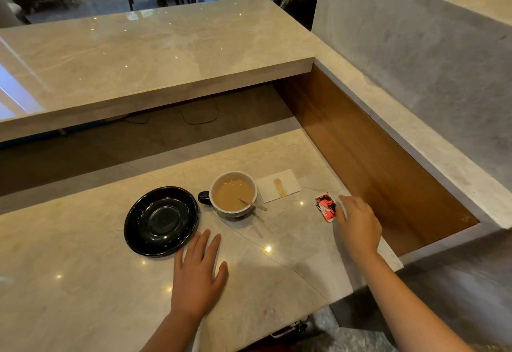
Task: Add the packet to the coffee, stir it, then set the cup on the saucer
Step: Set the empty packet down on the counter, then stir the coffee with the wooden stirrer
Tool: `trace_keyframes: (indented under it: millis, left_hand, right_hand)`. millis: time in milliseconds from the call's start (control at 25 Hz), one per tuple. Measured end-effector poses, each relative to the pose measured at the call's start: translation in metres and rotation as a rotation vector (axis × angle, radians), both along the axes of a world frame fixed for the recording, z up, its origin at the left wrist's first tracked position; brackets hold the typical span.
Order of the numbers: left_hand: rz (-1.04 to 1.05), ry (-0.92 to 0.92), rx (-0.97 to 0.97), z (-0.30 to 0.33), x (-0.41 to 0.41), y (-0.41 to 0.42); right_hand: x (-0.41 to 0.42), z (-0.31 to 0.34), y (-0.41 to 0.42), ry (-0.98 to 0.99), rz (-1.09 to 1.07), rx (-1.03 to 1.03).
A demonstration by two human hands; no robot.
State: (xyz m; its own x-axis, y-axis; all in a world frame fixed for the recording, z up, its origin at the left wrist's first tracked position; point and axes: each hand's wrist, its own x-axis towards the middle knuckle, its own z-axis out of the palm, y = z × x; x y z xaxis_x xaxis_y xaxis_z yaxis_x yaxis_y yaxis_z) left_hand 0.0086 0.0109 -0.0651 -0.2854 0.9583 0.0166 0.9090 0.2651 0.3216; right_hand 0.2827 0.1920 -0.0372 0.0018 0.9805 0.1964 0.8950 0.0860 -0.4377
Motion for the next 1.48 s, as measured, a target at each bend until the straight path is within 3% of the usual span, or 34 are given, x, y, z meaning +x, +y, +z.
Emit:
trace_keyframes:
  millis: [160, 440, 560, 680, 800, 920, 1280, 1480]
  left_hand:
    - [-0.004, -0.009, 0.003, 0.000, 0.000, -0.001]
    - [0.007, -0.023, 0.002, -0.002, 0.001, -0.002]
    - [0.007, -0.030, 0.004, -0.003, 0.000, -0.002]
    - [0.006, -0.042, 0.007, -0.004, 0.000, -0.002]
    - [0.008, -0.048, 0.004, -0.003, 0.000, -0.002]
    - [0.005, -0.038, -0.010, -0.004, 0.000, -0.002]
    - [-0.002, -0.031, -0.003, -0.011, -0.002, -0.002]
    - [0.005, -0.022, -0.001, -0.016, -0.002, -0.001]
  right_hand:
    - [0.003, -0.013, -0.011, -0.207, 0.323, 0.085]
    - [-0.005, -0.008, -0.017, -0.258, 0.289, 0.055]
    - [-0.022, 0.011, -0.020, -0.126, 0.275, 0.061]
    - [-0.054, 0.033, -0.034, 0.093, 0.416, 0.074]
    - [-0.086, 0.044, -0.051, 0.136, 0.529, 0.022]
    - [-0.105, 0.049, -0.052, 0.183, 0.492, -0.060]
    - [-0.138, 0.061, -0.038, 0.633, 0.379, -0.190]
    - [-0.151, 0.067, -0.023, 0.545, 0.452, -0.117]
